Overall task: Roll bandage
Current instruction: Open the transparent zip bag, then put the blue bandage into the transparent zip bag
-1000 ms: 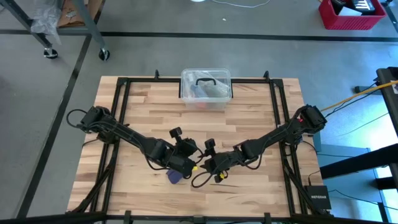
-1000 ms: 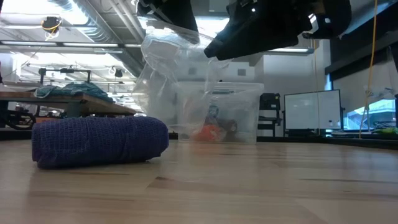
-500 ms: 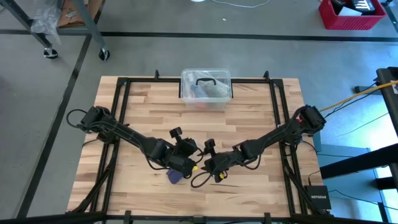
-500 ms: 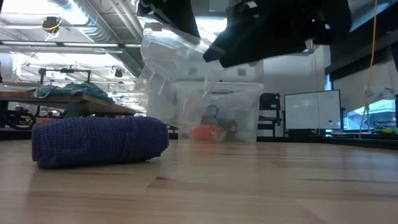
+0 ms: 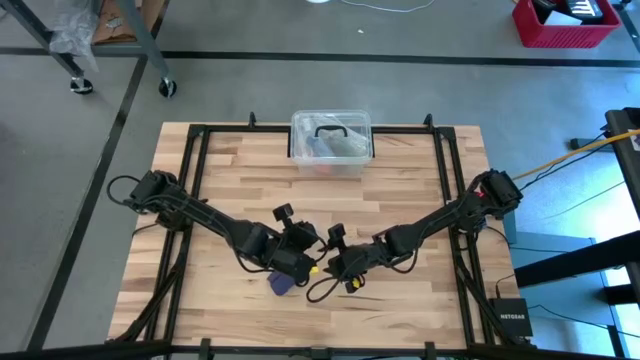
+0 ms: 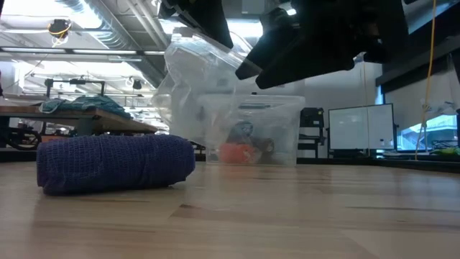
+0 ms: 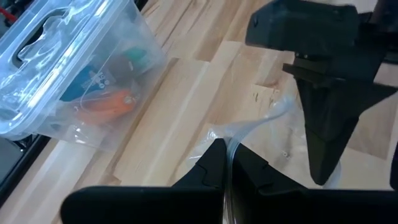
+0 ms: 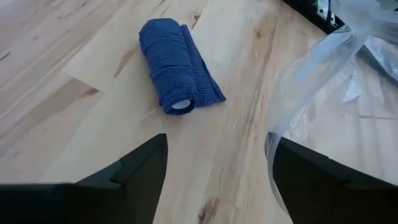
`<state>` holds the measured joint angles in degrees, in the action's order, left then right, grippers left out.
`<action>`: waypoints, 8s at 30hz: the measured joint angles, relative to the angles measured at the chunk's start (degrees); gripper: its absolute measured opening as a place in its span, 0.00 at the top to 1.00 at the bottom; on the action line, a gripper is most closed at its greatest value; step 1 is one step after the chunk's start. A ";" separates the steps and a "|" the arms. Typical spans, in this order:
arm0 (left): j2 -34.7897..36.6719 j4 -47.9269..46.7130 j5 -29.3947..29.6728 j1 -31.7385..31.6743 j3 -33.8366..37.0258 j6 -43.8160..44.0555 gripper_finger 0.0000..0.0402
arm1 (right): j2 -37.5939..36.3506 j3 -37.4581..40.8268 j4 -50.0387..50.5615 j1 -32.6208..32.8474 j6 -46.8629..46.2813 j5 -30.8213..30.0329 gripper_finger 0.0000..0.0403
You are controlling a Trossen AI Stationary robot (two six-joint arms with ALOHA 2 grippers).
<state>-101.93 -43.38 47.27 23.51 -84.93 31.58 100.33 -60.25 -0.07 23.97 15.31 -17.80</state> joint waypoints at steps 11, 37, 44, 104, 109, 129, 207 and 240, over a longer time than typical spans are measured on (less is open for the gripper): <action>0.00 1.07 0.17 -0.02 0.00 -0.19 1.00 | 0.29 -0.49 -5.84 -0.11 -3.14 -2.63 0.33; 0.26 -1.62 3.50 -0.22 0.04 3.00 1.00 | -2.23 -0.46 -2.52 0.17 -3.08 -4.78 0.33; 1.42 -10.06 4.41 -0.20 0.02 11.30 1.00 | -11.45 -3.10 12.86 0.42 -7.66 -6.24 0.33; 5.66 -21.31 4.82 4.72 -0.04 21.00 1.00 | 1.14 -12.63 17.61 0.83 0.44 0.14 0.90; 5.66 -18.19 4.99 4.92 -0.02 17.49 1.00 | -8.52 -12.66 24.70 4.92 1.99 -12.08 0.93; 5.44 -7.63 5.66 4.24 0.11 11.25 1.00 | -9.49 -12.71 26.84 1.77 -1.08 -19.08 0.91; 2.40 5.38 -7.55 3.30 0.22 10.20 1.00 | -17.31 -7.50 36.99 4.54 -18.38 0.60 0.33; 2.40 9.55 -7.45 4.28 0.22 3.52 1.00 | -17.79 19.98 -17.87 -0.68 -14.75 8.87 0.40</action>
<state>-99.53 -33.82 39.81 27.79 -84.71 35.10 82.54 -40.27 -17.93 23.29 0.56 -8.93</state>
